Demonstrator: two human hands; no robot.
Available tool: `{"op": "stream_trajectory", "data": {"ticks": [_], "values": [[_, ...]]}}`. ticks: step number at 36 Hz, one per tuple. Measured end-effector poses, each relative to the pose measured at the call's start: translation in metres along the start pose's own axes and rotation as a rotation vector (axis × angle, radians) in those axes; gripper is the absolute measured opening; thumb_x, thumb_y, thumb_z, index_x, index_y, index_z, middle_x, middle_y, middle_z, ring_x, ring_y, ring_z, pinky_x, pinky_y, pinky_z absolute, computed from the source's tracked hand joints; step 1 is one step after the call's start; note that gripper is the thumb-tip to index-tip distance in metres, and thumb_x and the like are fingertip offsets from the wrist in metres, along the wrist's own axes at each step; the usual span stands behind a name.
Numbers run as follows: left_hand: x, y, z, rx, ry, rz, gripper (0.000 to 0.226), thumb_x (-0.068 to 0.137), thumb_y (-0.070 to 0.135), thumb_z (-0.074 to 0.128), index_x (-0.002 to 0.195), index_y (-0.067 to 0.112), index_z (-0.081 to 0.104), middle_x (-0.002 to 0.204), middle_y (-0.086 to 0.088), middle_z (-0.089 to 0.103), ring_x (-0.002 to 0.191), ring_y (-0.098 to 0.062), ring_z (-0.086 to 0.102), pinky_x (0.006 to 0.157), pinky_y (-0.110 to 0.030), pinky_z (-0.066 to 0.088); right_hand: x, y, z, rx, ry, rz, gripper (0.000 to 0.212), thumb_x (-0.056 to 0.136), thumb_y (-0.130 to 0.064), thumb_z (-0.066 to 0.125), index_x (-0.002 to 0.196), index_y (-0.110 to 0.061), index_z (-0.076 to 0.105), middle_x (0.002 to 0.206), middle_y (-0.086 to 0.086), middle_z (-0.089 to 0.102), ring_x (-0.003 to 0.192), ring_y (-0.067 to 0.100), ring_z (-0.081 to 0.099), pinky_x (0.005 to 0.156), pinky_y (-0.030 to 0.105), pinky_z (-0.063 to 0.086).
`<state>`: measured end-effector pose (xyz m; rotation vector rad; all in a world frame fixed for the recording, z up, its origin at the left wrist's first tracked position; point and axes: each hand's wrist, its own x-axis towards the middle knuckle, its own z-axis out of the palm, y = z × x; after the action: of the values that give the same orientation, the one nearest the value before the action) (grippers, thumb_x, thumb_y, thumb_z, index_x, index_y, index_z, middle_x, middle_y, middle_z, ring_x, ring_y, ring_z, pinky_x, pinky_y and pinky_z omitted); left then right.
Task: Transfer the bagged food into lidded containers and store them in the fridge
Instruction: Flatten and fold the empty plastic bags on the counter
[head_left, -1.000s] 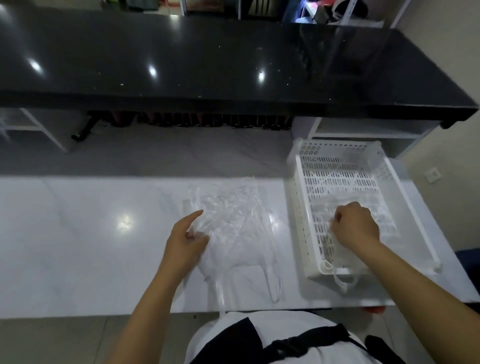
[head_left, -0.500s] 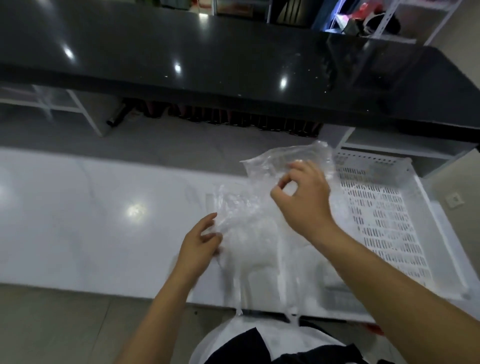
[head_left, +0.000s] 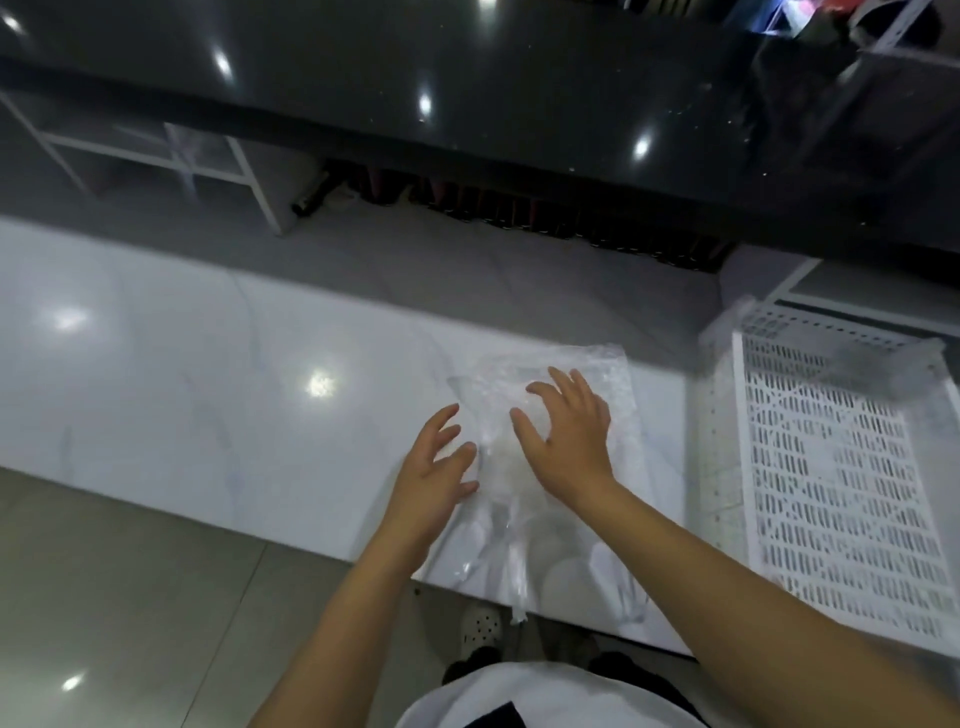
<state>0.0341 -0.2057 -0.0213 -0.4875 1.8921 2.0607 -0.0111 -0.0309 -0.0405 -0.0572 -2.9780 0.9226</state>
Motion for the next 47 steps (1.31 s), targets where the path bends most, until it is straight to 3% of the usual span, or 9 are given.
{"op": "stream_trajectory", "data": {"ticks": [5,9,14,18,23,32,36,39,47], "values": [[0.024,0.017,0.013,0.14,0.045,0.024,0.042,0.096,0.033,0.064,0.132,0.052,0.053,0.14,0.007,0.048,0.124,-0.018,0.054,0.095,-0.039,0.058,-0.022,0.022,-0.009,-0.31,-0.041,-0.003,0.078,0.089,-0.078,0.018,0.156,-0.039,0.019,0.169,-0.004,0.001,0.155,0.025,-0.007,0.118,0.053,-0.013],[0.053,0.029,0.03,0.326,-0.005,0.066,0.041,0.092,0.027,0.069,0.129,0.043,0.06,0.131,0.011,0.053,0.117,-0.018,0.058,0.098,-0.042,0.056,-0.04,0.041,0.004,-0.453,-0.202,0.008,0.091,0.075,-0.096,0.002,0.153,-0.051,-0.012,0.166,-0.005,-0.019,0.151,0.027,-0.025,0.113,0.063,-0.021],[0.076,0.027,0.053,0.662,0.004,0.122,0.048,0.092,0.007,0.06,0.138,0.022,0.059,0.141,-0.003,0.059,0.121,-0.023,0.06,0.098,-0.023,0.046,-0.051,0.046,0.015,-0.437,-0.218,-0.019,0.093,0.076,-0.096,0.015,0.154,-0.051,-0.005,0.168,0.0,-0.007,0.153,0.032,-0.016,0.111,0.072,-0.011],[0.08,0.031,0.057,0.714,0.08,0.162,0.043,0.097,0.004,0.049,0.137,0.015,0.062,0.138,-0.005,0.063,0.126,-0.022,0.058,0.104,-0.025,0.043,-0.051,0.048,0.015,-0.433,-0.202,-0.047,0.096,0.075,-0.097,0.019,0.156,-0.048,0.003,0.168,0.002,-0.003,0.153,0.032,-0.012,0.111,0.074,-0.006],[0.081,0.036,0.054,0.695,0.063,0.255,0.034,0.096,0.007,0.05,0.123,0.015,0.07,0.123,-0.004,0.071,0.105,-0.016,0.064,0.08,-0.007,0.04,-0.052,0.049,0.016,-0.422,-0.195,-0.045,0.091,0.08,-0.093,0.019,0.157,-0.046,0.007,0.168,0.002,0.004,0.154,0.032,-0.006,0.112,0.074,-0.003],[0.082,0.036,0.053,0.771,0.133,0.303,0.044,0.102,0.003,0.045,0.142,0.018,0.054,0.155,-0.006,0.043,0.143,-0.026,0.036,0.109,-0.028,0.035,-0.047,0.046,0.005,-0.289,-0.249,0.038,0.063,0.094,-0.062,-0.016,0.154,-0.05,-0.003,0.168,-0.009,-0.007,0.152,0.018,-0.02,0.116,0.06,-0.017],[0.058,0.036,0.066,0.898,0.286,0.539,0.051,0.097,-0.006,0.047,0.141,0.019,0.056,0.159,-0.007,0.037,0.146,-0.029,0.027,0.116,-0.039,0.034,-0.04,0.048,-0.012,-0.319,-0.143,0.038,0.057,0.101,-0.054,0.006,0.157,-0.043,0.012,0.168,-0.006,0.005,0.155,0.02,-0.008,0.119,0.055,-0.014],[0.034,0.025,0.087,0.968,0.157,0.636,0.055,0.092,-0.008,0.05,0.143,0.014,0.054,0.157,-0.01,0.042,0.146,-0.031,0.034,0.122,-0.041,0.023,-0.026,0.058,-0.021,-0.456,-0.176,0.023,0.056,0.104,-0.051,0.018,0.157,-0.042,0.003,0.169,-0.003,-0.003,0.154,0.025,-0.011,0.117,0.057,-0.012],[0.041,-0.04,0.104,1.342,0.06,0.26,0.067,0.105,0.051,0.015,0.16,0.022,-0.009,0.168,-0.003,-0.018,0.154,-0.023,-0.02,0.124,-0.048,-0.011,-0.014,0.078,-0.006,-0.479,-0.234,0.087,0.062,0.099,-0.06,-0.001,0.156,-0.04,-0.013,0.167,-0.004,-0.017,0.152,0.02,-0.022,0.118,0.06,-0.012]]}}
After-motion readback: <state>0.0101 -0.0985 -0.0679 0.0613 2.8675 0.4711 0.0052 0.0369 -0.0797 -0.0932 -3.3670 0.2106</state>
